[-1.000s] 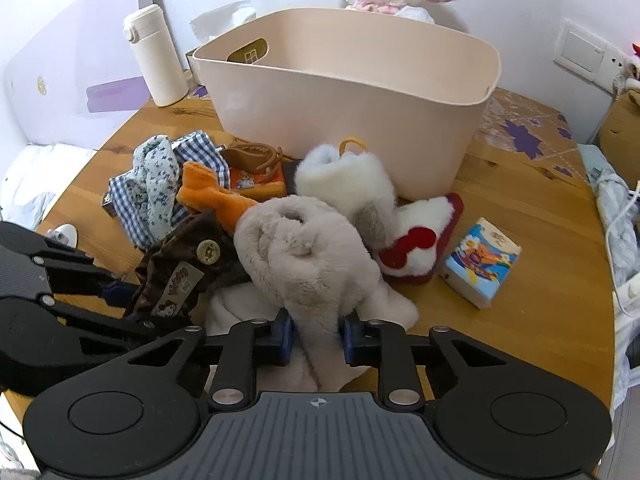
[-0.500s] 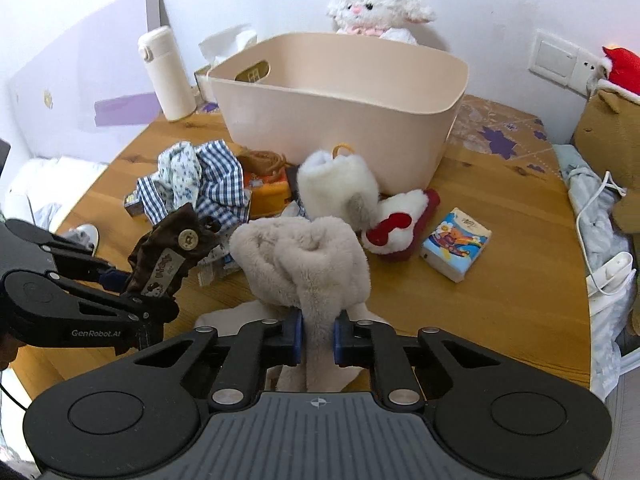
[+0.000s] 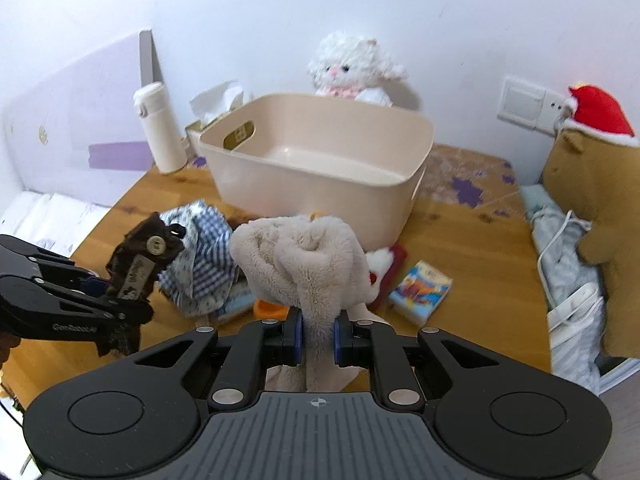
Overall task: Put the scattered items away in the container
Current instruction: 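Lift both held cloths and carry them over the beige basket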
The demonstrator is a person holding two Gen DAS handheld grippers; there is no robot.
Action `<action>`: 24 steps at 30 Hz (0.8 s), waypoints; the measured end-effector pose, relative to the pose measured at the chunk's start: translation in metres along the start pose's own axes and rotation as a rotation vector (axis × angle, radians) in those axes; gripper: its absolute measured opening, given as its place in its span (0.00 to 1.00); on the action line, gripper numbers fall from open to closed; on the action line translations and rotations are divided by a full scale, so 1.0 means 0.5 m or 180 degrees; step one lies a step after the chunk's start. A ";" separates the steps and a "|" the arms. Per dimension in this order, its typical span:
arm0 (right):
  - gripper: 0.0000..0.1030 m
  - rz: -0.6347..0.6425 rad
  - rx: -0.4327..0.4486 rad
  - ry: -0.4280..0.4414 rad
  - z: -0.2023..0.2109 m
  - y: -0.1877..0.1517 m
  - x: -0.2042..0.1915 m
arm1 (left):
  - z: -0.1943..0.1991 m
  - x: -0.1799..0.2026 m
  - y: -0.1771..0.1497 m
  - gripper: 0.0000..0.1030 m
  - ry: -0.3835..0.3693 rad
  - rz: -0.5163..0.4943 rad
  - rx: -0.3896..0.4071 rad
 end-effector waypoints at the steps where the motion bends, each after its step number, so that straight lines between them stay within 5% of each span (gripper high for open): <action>1: 0.13 0.0002 0.0027 -0.0014 0.003 0.007 0.005 | 0.006 -0.003 0.008 0.27 0.0004 -0.0004 0.0037; 24: 0.13 0.0117 0.0425 -0.0346 -0.043 0.173 0.097 | 0.014 -0.031 0.256 0.27 0.0155 -0.0194 0.0655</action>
Point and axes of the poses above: each gripper's, at about its wrist camera, not at the fingertips, and z roughly against the way its jaws point, x to its right, y to its top, the point moved 1 cm from there along -z, roughly the way its jaws point, and after that the axes turned 10 degrees about z, right-handed, at the moved point
